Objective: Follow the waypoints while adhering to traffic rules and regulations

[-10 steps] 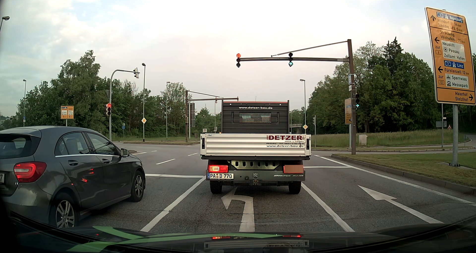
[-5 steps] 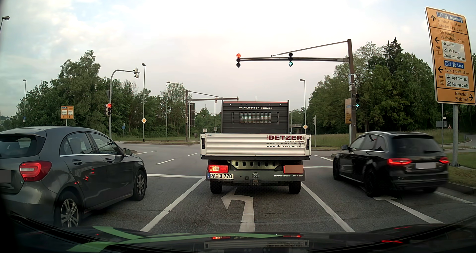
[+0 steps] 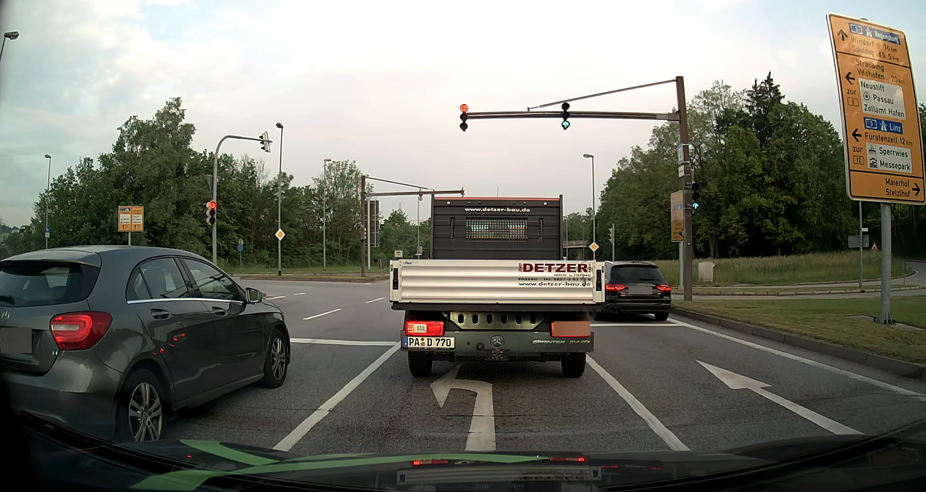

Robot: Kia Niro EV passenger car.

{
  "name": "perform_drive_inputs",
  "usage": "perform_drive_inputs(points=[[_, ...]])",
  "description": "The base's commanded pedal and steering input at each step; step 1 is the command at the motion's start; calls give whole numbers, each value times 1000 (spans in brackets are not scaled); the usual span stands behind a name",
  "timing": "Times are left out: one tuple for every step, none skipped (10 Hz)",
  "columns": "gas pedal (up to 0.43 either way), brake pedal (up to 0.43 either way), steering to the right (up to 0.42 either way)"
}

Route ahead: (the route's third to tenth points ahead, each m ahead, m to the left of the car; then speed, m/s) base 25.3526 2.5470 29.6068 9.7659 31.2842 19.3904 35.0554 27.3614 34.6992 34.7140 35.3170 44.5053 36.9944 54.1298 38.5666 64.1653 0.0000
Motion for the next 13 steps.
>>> perform_drive_inputs(points=[[0, 317, -12], [0, 317, -11], [0, 317, -12], [0, 317, -12], [0, 317, -10], [0, 317, -7], [0, 317, -7], [0, 317, -6], [0, 317, -6], [0, 317, -6], [0, 317, -4], [0, 317, -4], [0, 317, -4]])
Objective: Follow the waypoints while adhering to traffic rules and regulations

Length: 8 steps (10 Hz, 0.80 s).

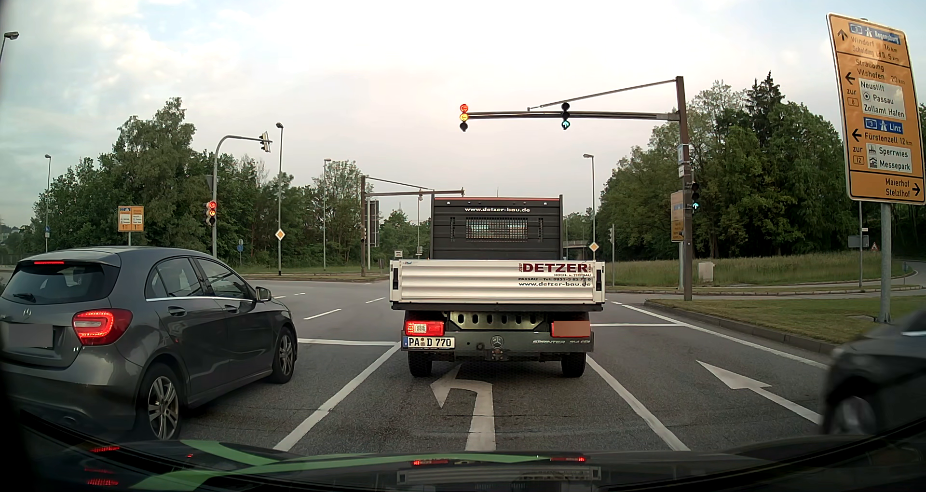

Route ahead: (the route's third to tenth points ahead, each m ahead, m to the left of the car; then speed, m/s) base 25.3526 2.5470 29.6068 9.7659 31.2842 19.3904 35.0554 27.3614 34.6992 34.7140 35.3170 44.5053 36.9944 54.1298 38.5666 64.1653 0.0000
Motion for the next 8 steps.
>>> perform_drive_inputs(points=[[0, 317, -4], [0, 317, -4], [0, 317, -4], [0, 317, -4], [0, 317, -4], [0, 317, -4], [0, 317, -4], [0, 317, -4]])
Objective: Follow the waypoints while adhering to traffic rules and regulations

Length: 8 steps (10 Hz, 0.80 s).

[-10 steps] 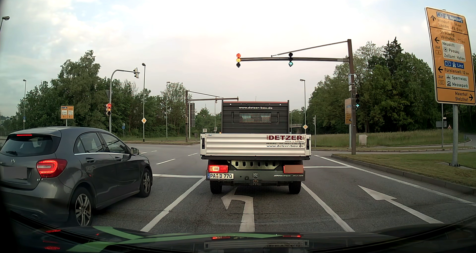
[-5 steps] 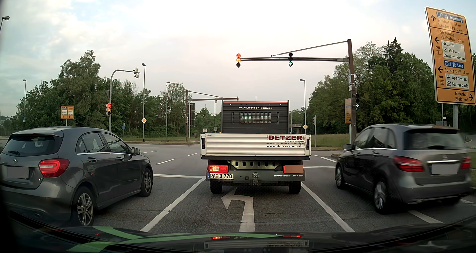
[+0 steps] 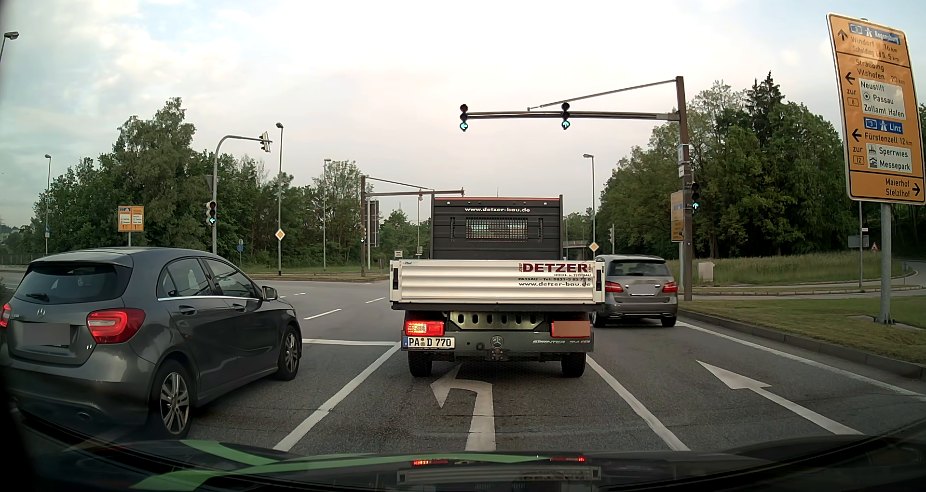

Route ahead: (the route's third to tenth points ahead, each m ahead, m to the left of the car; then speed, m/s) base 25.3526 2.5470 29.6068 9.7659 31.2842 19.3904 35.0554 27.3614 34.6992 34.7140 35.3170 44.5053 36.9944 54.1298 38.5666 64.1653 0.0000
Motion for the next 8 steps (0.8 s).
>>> perform_drive_inputs(points=[[0, 317, -4], [0, 317, -5], [0, 317, -4], [0, 317, -4], [0, 317, -4], [0, 317, -4], [0, 317, -4], [0, 317, -4]])
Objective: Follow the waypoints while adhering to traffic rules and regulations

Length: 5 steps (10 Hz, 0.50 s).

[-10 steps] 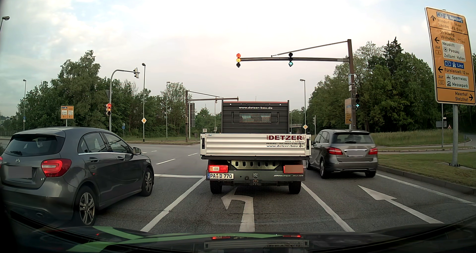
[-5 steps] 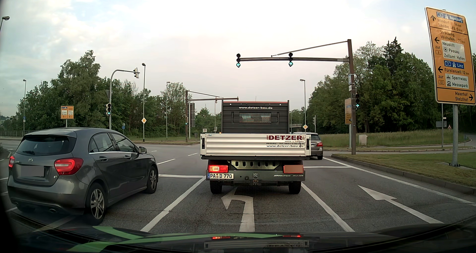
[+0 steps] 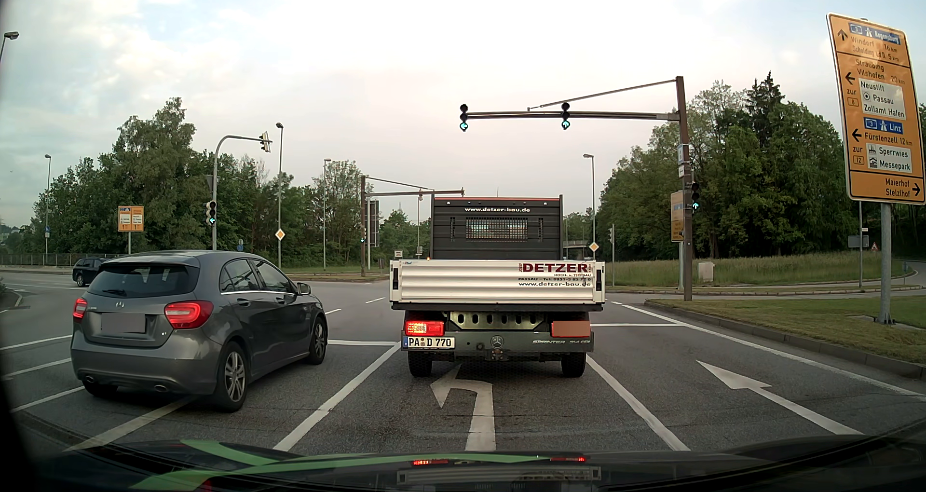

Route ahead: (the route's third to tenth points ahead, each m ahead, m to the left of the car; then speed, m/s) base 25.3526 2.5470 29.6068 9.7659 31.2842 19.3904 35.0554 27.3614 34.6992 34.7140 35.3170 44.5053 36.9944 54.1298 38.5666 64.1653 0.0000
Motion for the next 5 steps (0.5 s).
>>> perform_drive_inputs(points=[[0, 317, -4], [0, 305, -4], [0, 274, -4], [0, 226, -4], [0, 213, -4]])
